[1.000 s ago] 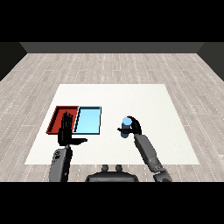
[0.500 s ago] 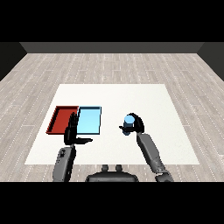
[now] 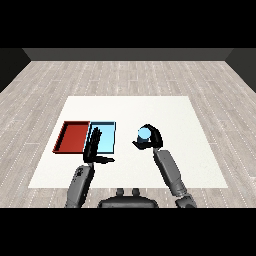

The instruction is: Pick the blue can and put it in the blue box

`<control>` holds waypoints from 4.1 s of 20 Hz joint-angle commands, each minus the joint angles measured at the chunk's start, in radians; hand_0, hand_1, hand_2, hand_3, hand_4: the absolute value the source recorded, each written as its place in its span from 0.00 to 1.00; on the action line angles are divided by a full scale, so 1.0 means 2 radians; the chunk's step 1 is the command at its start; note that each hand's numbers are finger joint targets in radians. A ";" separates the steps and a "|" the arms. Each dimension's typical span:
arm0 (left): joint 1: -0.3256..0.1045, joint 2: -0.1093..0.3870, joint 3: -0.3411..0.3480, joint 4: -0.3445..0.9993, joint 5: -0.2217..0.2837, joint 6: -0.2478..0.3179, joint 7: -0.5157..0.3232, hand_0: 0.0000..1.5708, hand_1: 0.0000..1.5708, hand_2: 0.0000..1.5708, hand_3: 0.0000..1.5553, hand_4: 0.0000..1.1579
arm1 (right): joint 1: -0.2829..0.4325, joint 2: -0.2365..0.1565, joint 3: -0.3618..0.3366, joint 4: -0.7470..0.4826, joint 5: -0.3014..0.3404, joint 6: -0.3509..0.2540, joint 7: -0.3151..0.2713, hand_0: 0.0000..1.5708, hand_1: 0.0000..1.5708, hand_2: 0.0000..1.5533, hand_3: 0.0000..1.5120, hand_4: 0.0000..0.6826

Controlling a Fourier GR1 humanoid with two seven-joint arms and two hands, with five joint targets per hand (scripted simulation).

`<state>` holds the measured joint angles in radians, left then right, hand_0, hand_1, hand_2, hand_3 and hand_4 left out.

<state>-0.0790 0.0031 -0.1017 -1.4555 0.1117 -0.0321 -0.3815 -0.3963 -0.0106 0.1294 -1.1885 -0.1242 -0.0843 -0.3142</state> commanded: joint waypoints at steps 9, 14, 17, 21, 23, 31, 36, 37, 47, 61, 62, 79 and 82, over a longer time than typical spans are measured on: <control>-0.053 -0.002 -0.039 0.033 0.014 0.029 0.024 0.00 0.00 0.00 0.00 0.00 | 0.000 0.005 0.028 -0.047 0.001 -0.020 0.015 0.91 0.91 0.92 0.93 0.96; -0.093 -0.002 -0.085 0.091 0.025 0.089 0.008 0.00 0.00 0.00 0.00 0.00 | -0.057 0.005 0.045 0.025 -0.023 -0.035 -0.011 0.91 0.91 0.93 0.93 0.98; -0.089 -0.002 -0.072 0.095 0.013 0.065 0.009 0.00 0.00 0.00 0.00 0.00 | -0.040 0.005 0.055 -0.027 -0.019 -0.045 0.022 0.91 0.91 0.93 0.93 0.97; -0.146 -0.002 -0.094 0.168 0.054 0.100 0.000 0.00 0.00 0.00 0.00 0.00 | -0.009 0.005 0.082 -0.055 -0.019 -0.052 0.015 0.90 0.90 0.93 0.94 0.96; -0.164 -0.002 -0.093 0.181 0.055 0.105 0.015 0.00 0.00 0.00 0.00 0.00 | -0.007 0.005 0.086 -0.064 -0.015 -0.057 0.019 0.89 0.89 0.93 0.93 0.97; -0.130 -0.002 -0.180 0.148 0.074 0.161 0.019 0.00 0.00 0.00 0.00 0.00 | -0.030 0.005 0.087 -0.063 -0.018 -0.054 0.029 0.89 0.89 0.93 0.93 0.99; -0.162 -0.002 -0.129 0.181 0.077 0.122 0.022 0.00 0.00 0.00 0.00 0.00 | -0.059 0.005 0.109 0.032 -0.052 -0.058 -0.047 0.89 0.89 0.93 0.93 0.99; -0.137 0.002 -0.133 0.158 0.064 0.121 0.028 0.00 0.00 0.00 0.00 0.00 | -0.046 0.005 0.148 -0.048 -0.049 -0.098 0.014 0.89 0.89 0.93 0.93 0.98; -0.151 -0.002 -0.173 0.202 0.095 0.141 -0.021 0.00 0.00 0.00 0.00 0.00 | -0.082 0.005 0.146 0.003 -0.056 -0.087 -0.005 0.91 0.91 0.92 0.92 0.92; -0.191 -0.001 -0.244 0.222 0.030 0.273 0.010 0.29 0.29 0.36 0.26 0.24 | -0.113 0.005 0.229 0.004 -0.096 -0.136 -0.005 0.92 0.92 0.94 0.92 0.87; -0.228 0.002 -0.203 0.233 0.032 0.236 0.021 0.20 0.20 0.31 0.21 0.16 | -0.113 0.005 0.247 -0.021 -0.096 -0.159 0.015 0.93 0.93 0.94 0.92 0.87; -0.173 0.016 -0.203 0.220 0.063 0.252 -0.039 0.40 0.40 0.46 0.33 0.57 | -0.097 0.005 0.236 -0.012 -0.098 -0.118 0.002 0.91 0.91 0.94 0.92 0.87; -0.217 0.005 -0.183 0.233 0.108 0.234 0.004 0.75 0.75 0.75 0.66 0.54 | -0.105 0.005 0.241 0.015 -0.119 -0.130 -0.035 0.91 0.91 0.94 0.92 0.85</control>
<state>-0.4714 0.0389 -0.5340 -1.0117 0.2788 0.5043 -0.4090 -0.5895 -0.0253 0.5979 -1.2101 -0.3133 -0.3509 -0.3303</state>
